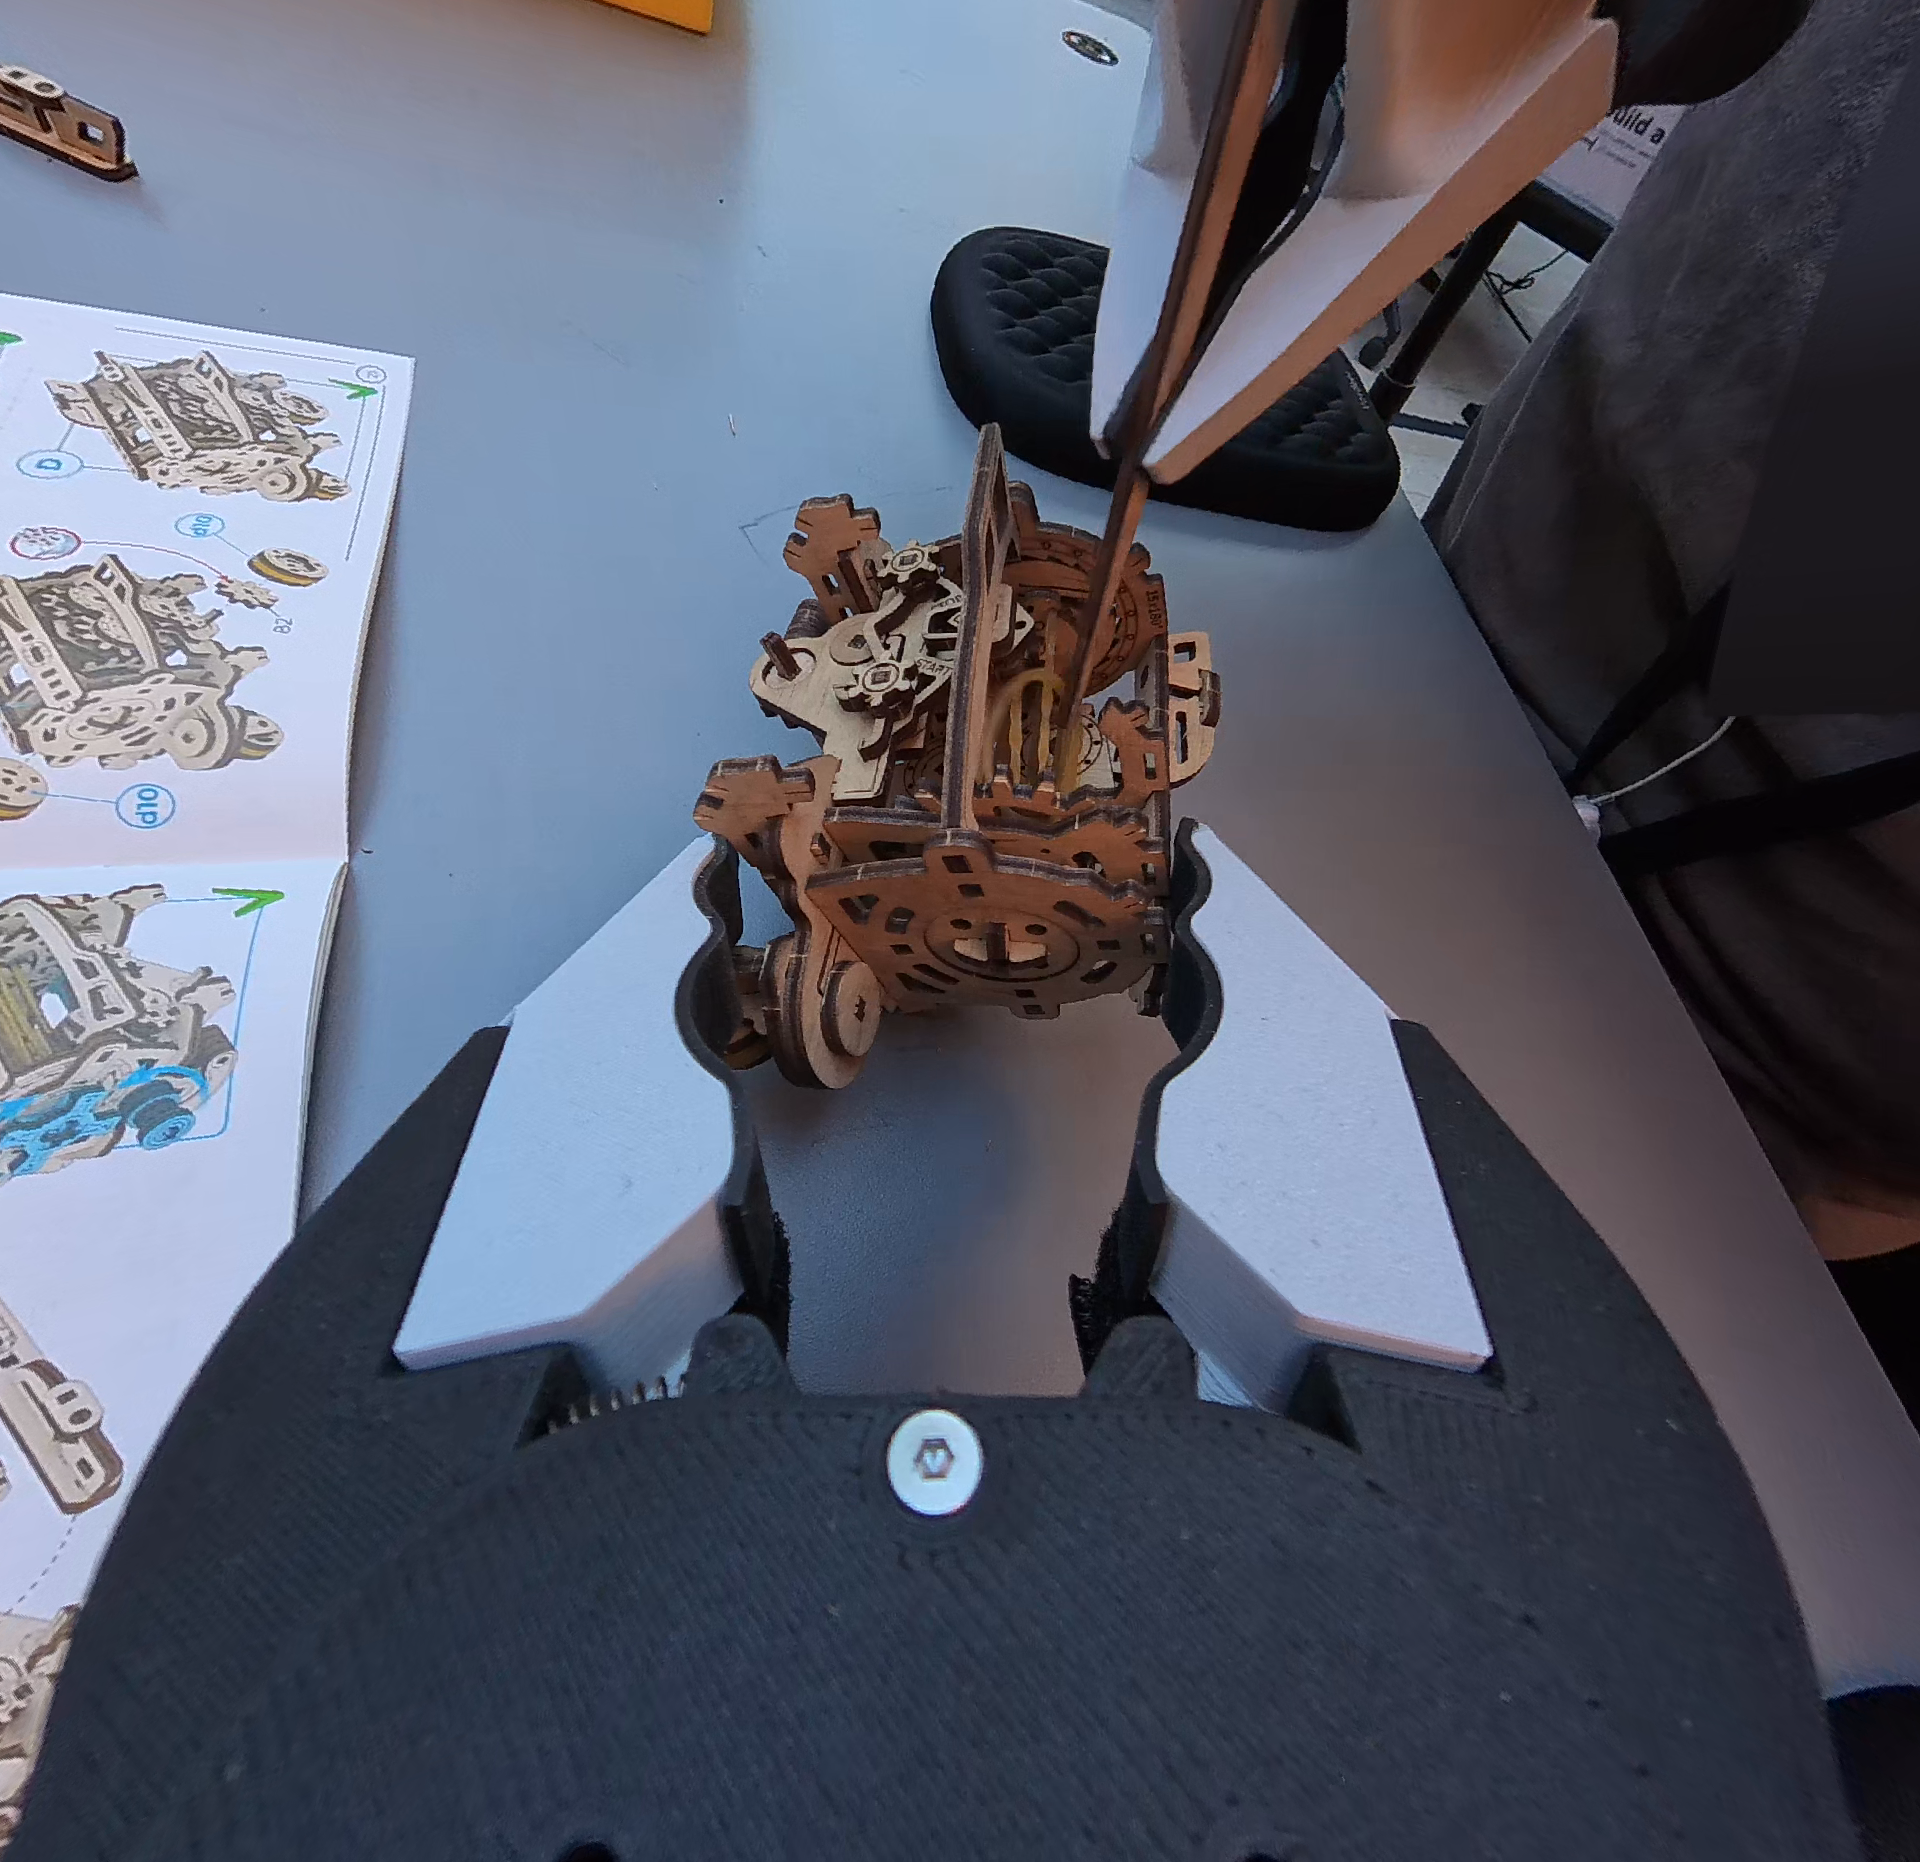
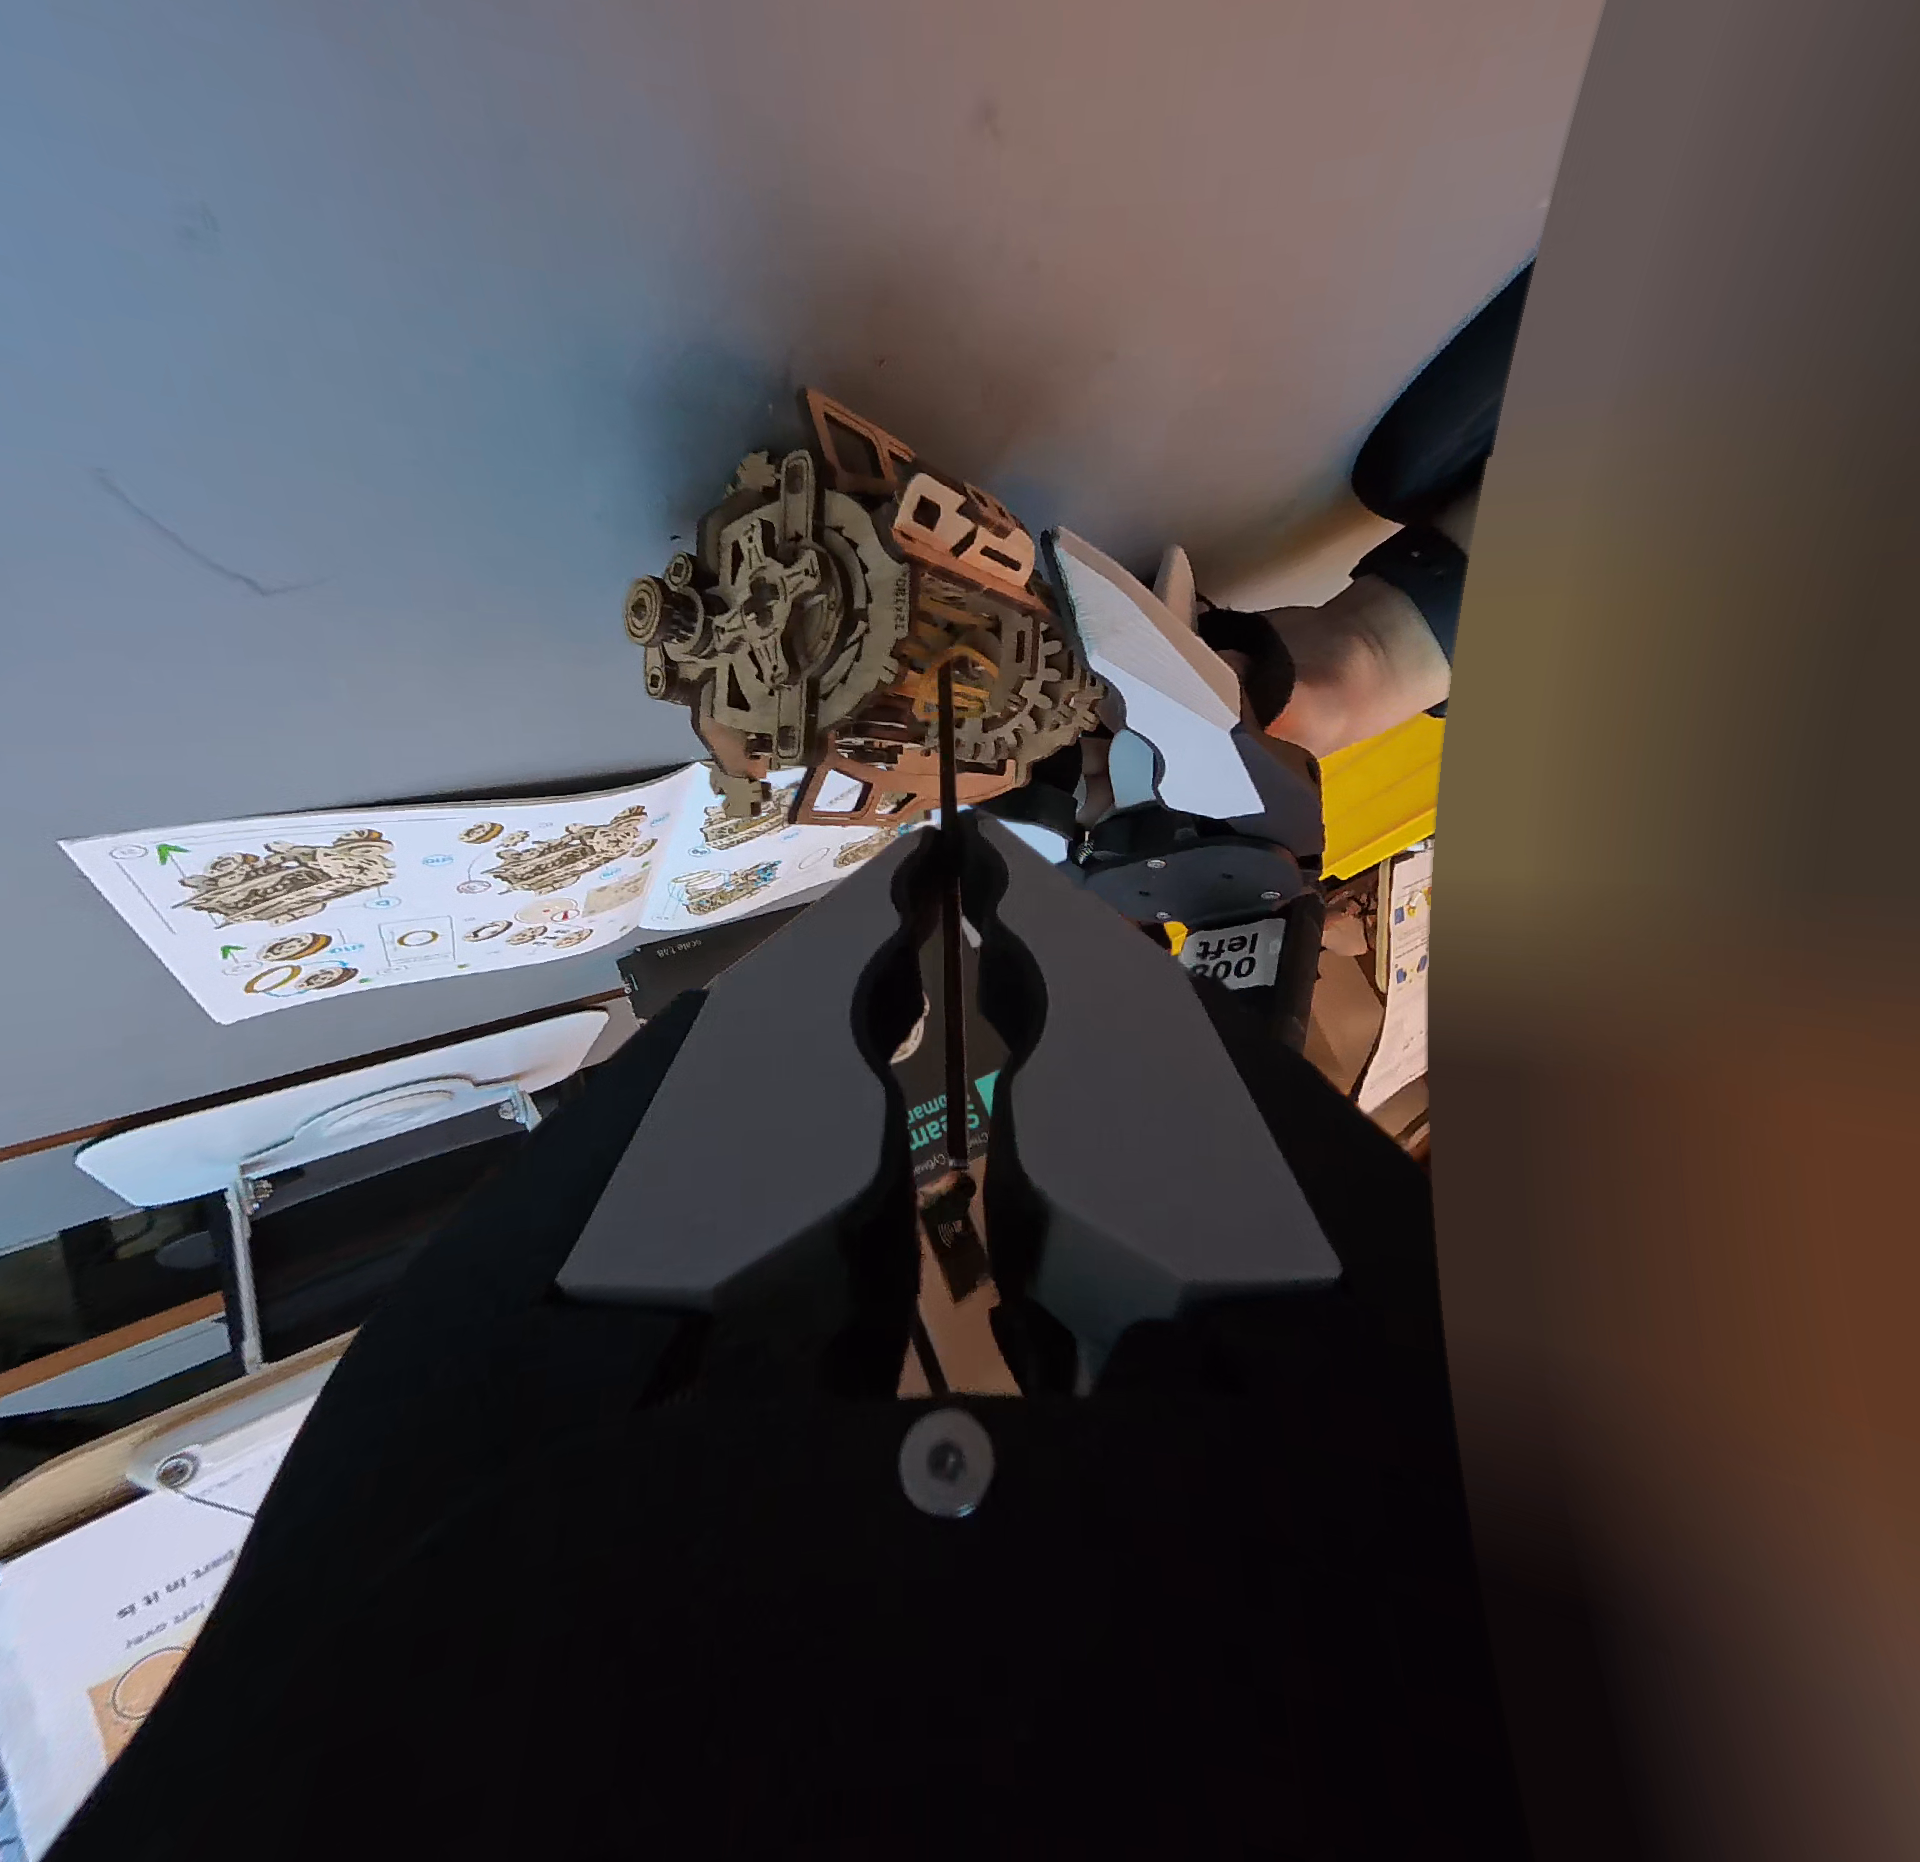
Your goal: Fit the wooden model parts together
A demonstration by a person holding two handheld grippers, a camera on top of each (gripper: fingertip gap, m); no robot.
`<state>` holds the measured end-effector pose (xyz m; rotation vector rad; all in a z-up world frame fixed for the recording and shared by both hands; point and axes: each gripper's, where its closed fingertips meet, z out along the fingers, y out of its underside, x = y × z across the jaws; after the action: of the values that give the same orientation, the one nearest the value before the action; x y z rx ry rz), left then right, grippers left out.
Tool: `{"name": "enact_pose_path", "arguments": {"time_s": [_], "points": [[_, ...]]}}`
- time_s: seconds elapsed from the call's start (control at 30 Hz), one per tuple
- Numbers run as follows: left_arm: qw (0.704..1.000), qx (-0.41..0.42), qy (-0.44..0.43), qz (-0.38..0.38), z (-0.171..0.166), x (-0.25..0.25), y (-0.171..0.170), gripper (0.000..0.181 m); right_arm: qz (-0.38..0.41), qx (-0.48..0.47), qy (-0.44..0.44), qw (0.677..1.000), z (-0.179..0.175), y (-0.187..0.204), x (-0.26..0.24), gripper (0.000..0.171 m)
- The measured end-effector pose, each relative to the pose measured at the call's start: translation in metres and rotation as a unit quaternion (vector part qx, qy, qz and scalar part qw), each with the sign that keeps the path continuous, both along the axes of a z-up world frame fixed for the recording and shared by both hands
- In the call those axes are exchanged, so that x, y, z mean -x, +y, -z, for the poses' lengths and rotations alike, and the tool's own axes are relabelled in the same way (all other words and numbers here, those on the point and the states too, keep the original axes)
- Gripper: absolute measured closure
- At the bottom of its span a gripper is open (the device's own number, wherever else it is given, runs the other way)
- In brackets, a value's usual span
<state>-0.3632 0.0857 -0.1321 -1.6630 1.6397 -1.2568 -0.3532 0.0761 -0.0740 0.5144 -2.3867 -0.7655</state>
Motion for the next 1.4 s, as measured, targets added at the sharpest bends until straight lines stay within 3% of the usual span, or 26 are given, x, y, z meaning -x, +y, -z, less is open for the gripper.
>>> {"name": "enact_pose_path", "arguments": {"time_s": [0.03,0.67,1.23,1.4], "points": [[1.000,0.000,0.000,0.000,0.000,0.000,0.000,0.099,0.006,0.003,-0.007,1.000,0.002,0.000,-0.002,0.169],[1.000,0.002,0.000,0.000,0.000,0.000,0.000,0.099,0.023,0.020,-0.026,0.999,0.004,-0.006,-0.015,0.170],[1.000,0.001,0.000,0.001,0.000,0.000,0.000,0.099,0.068,0.025,0.101,0.992,-0.015,0.013,0.011,0.169],[1.000,-0.001,0.000,0.001,0.000,0.000,0.000,0.099,0.079,0.012,0.095,0.992,-0.008,0.009,0.013,0.169]]}}
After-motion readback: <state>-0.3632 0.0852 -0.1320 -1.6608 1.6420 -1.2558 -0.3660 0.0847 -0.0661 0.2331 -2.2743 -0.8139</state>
